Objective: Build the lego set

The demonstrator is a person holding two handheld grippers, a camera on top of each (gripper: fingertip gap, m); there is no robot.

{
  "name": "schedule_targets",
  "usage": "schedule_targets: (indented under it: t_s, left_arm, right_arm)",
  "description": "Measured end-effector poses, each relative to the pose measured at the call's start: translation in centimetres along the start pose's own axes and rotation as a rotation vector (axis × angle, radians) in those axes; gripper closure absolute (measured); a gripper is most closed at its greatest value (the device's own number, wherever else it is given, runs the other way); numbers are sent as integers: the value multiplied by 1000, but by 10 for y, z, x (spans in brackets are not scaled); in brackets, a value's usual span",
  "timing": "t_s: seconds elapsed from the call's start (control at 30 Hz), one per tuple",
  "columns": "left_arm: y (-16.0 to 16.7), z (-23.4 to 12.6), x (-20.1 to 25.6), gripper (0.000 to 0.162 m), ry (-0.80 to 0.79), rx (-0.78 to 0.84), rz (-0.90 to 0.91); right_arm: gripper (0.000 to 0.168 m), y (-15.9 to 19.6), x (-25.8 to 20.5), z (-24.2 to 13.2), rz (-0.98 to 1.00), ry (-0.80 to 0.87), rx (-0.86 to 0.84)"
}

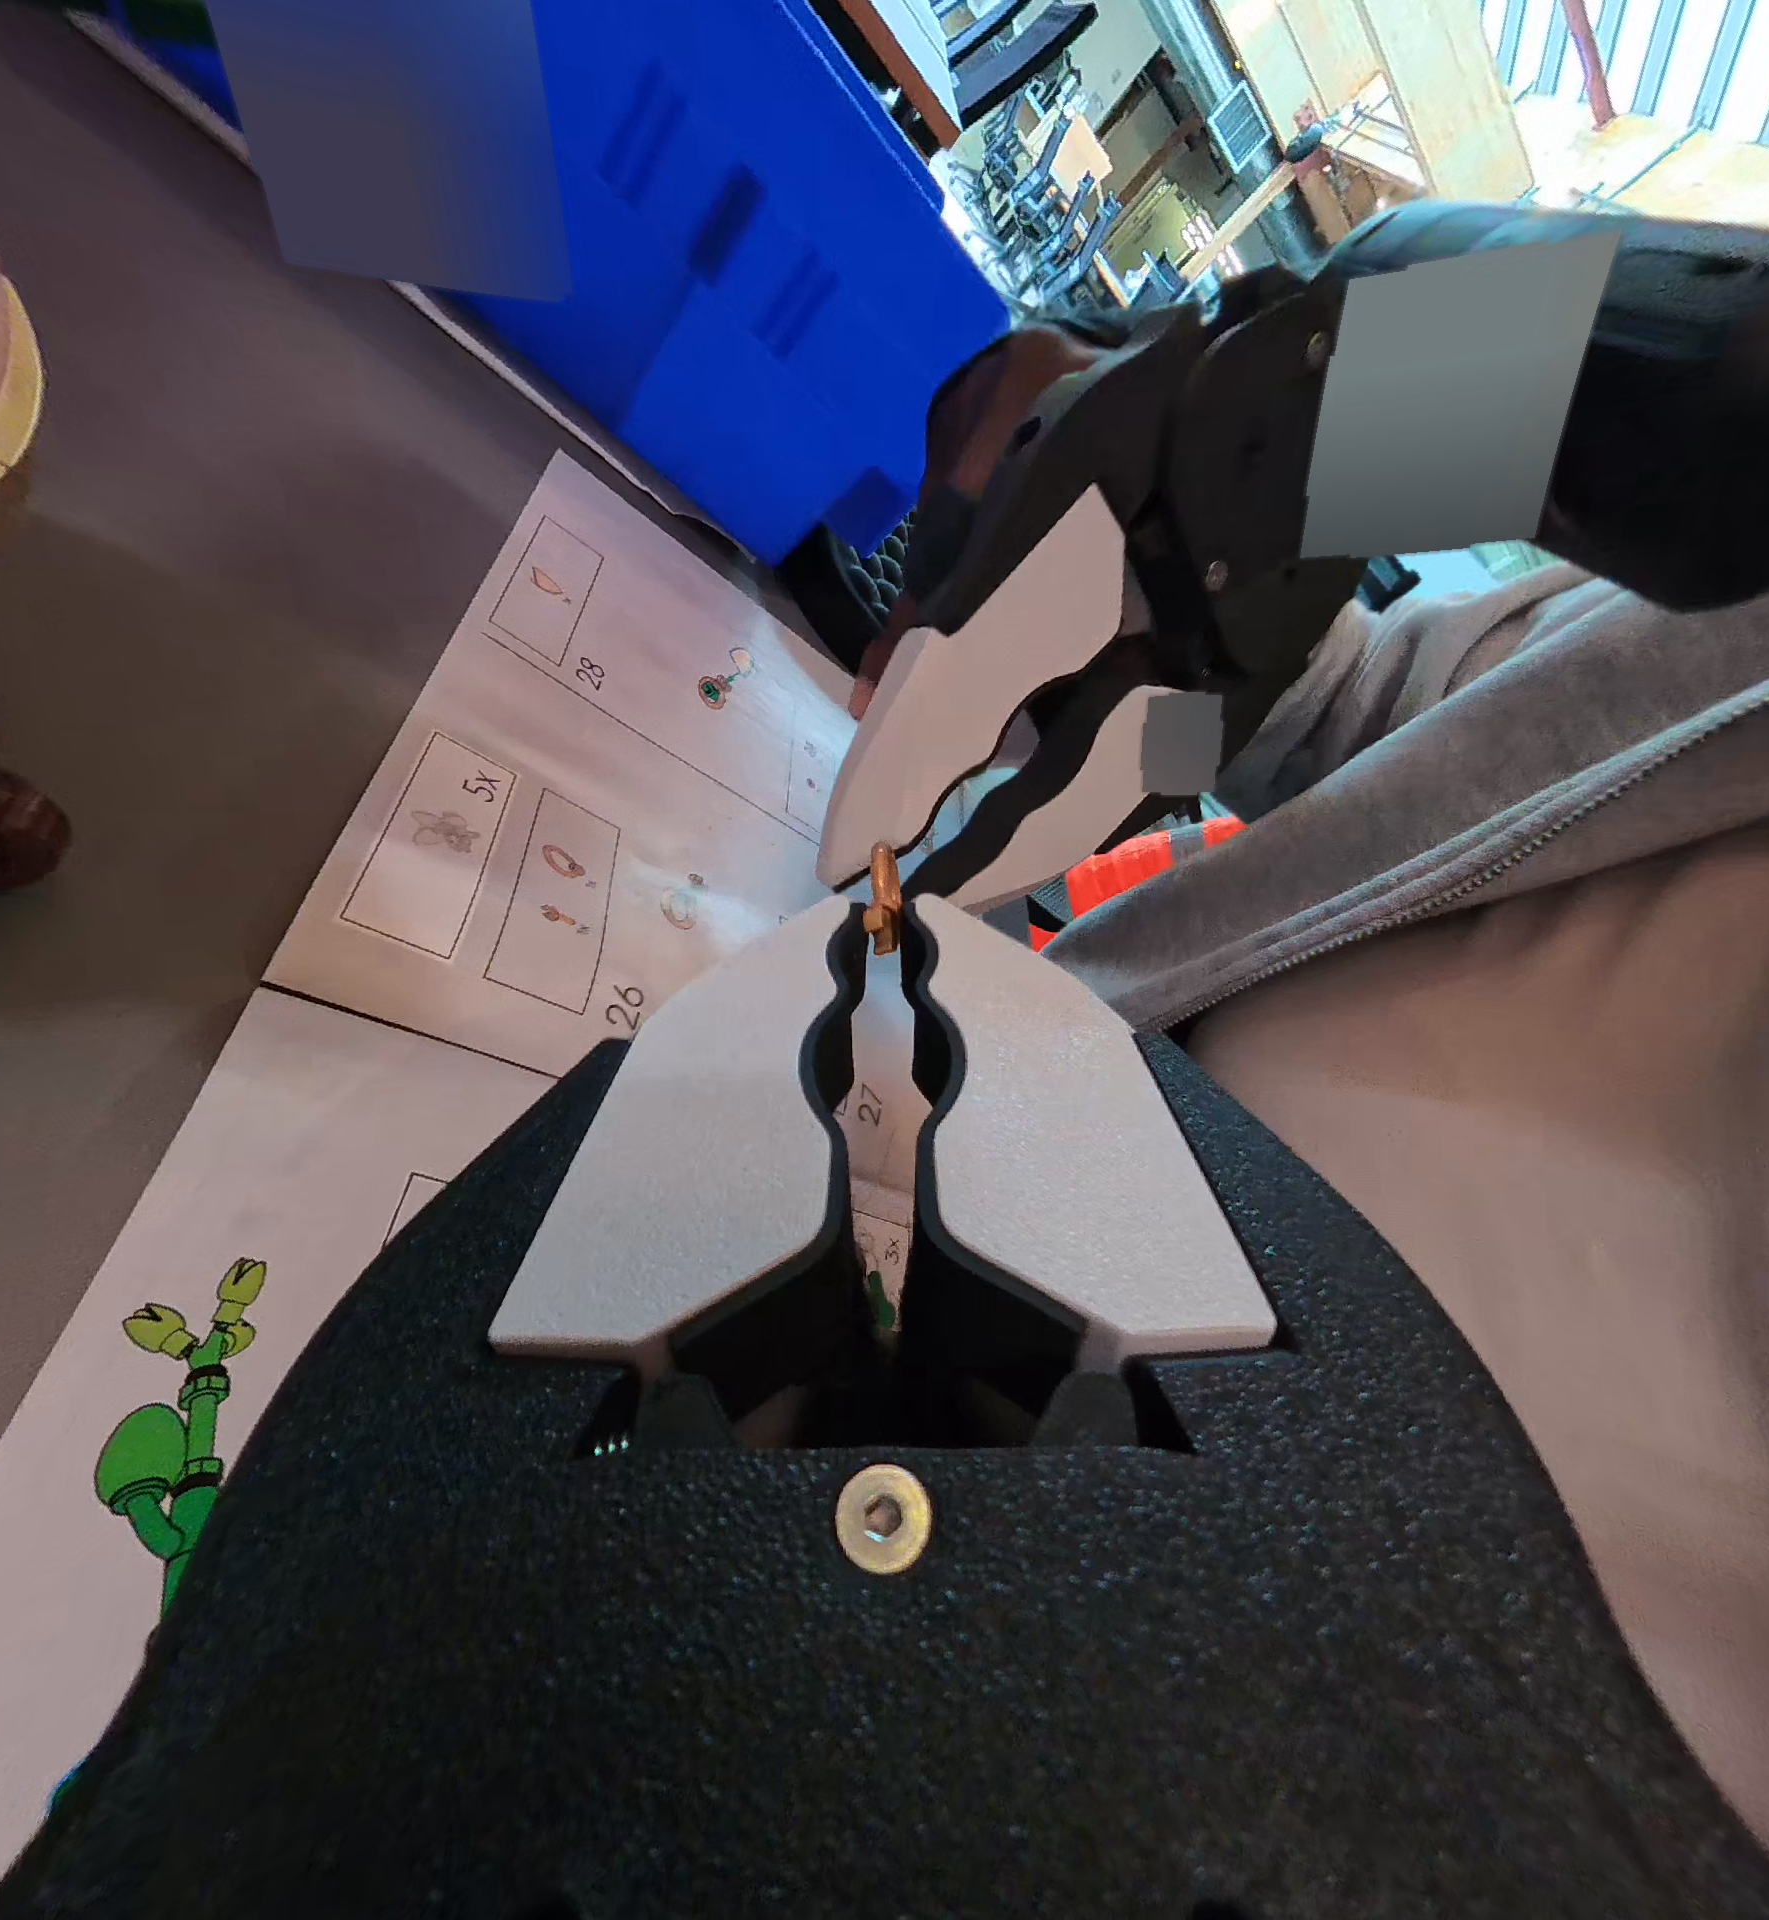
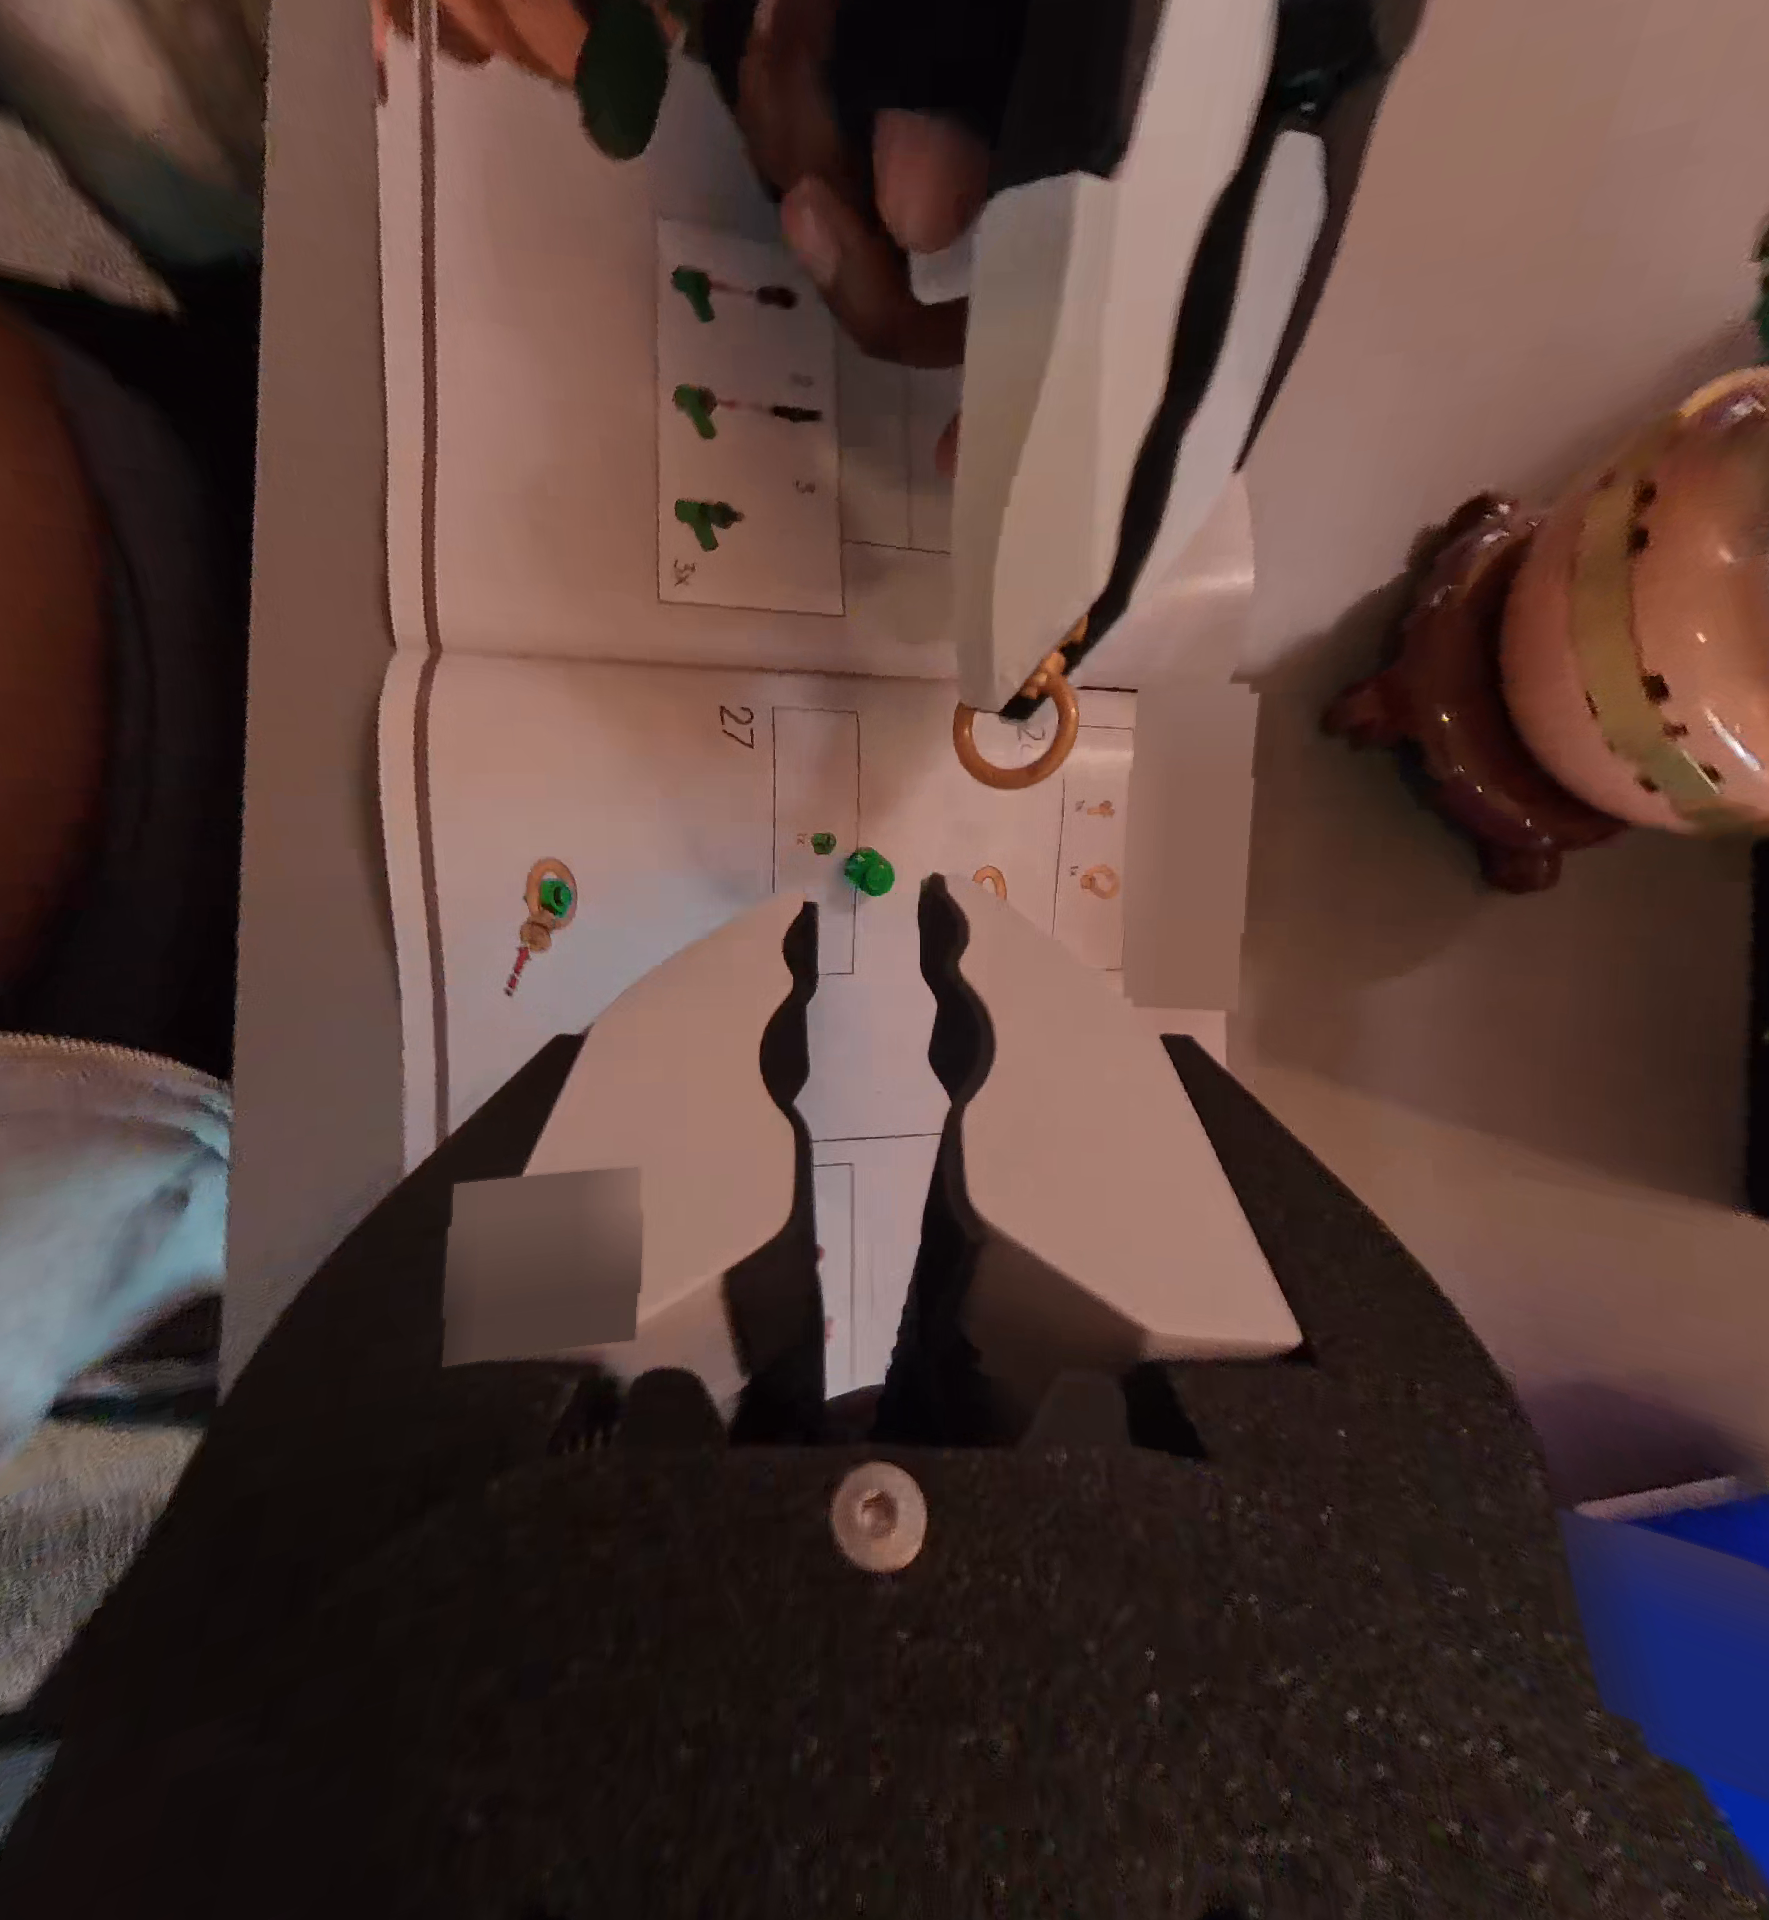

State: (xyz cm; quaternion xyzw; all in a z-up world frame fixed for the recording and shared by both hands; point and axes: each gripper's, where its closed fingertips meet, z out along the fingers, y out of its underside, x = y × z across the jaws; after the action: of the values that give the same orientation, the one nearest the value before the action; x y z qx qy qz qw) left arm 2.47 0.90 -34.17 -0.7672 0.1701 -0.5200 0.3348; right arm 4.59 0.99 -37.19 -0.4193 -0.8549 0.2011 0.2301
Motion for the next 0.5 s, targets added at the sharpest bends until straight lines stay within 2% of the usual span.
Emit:
schedule_targets:
  t_s: [0.1,0.2,0.33,0.5]
  left_arm:
    - [-1,-2,0,157,14,9,-17]
    - [-3,-6,-3,157,6,21,-27]
    - [-4,-7,-1,157,12,27,-22]
    - [-4,-7,0,157,12,25,-14]
  right_arm:
    - [150,6,-4,9,-106,-65,-78]
    - [150,9,2,15,-181,2,-134]
    - [152,4,2,17,-218,36,-91]
    - [161,8,2,21,-230,35,-120]
